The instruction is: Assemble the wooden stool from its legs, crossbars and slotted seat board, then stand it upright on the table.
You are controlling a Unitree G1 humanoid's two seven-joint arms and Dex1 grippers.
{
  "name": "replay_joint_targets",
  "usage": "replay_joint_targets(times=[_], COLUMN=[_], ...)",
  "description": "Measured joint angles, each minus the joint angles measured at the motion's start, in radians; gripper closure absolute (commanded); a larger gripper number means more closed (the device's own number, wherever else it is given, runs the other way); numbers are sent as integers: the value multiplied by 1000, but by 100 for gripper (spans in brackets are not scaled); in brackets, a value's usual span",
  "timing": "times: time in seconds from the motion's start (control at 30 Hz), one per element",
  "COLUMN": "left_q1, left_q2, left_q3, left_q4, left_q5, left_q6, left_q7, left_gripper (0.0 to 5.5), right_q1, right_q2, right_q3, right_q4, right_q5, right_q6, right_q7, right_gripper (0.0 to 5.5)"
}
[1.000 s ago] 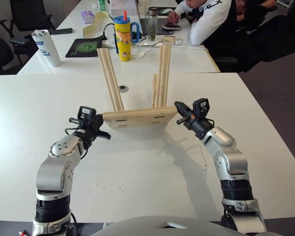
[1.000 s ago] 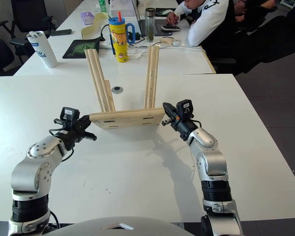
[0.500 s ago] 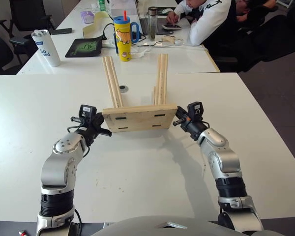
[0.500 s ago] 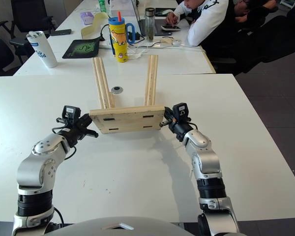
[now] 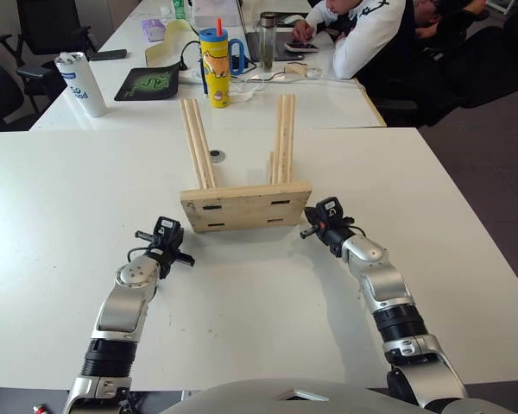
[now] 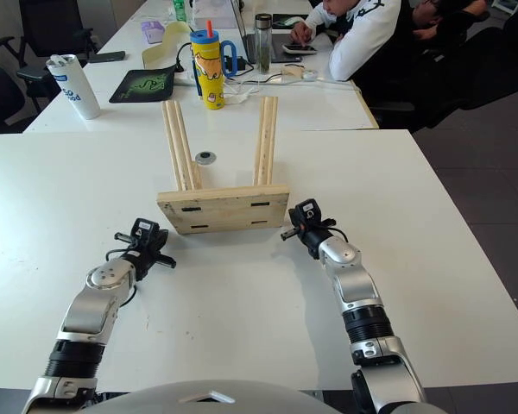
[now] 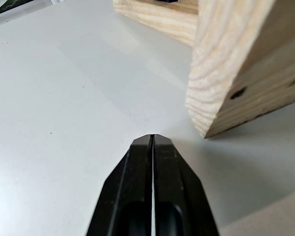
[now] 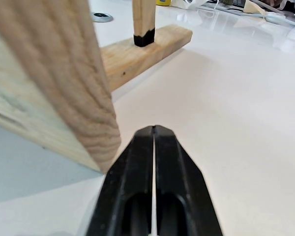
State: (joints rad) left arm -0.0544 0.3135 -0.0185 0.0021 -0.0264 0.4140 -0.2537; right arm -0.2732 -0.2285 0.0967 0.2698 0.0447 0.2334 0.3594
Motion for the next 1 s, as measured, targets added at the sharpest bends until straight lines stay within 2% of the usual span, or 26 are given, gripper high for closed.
replay_joint_targets(times=[0.23,0.47,0.7,1.0], left_q1=[-29,-27,-45,-210], left_q2=[-14,-9,9,13], left_q3=[-33,-45,-19,43], left_q4=[72,65,-126,-367], left_q5=[9,19,19,17], left_q6=[-112,-108,30,165], left_q7=[-36,-45,-43,-33], left_gripper=[548,548,548,548], right_q1=[-28,-18,-15,-47], right_q2=[16,11,7,-3], right_q3=[24,29,-19,-84], right_q4=[57,30,-119,-208], right_q5=[-21,-25,53,111], right_q6=[-38,-44,-53,-54], right_q7=[13,56,71,71], right_gripper=[550,550,550,550])
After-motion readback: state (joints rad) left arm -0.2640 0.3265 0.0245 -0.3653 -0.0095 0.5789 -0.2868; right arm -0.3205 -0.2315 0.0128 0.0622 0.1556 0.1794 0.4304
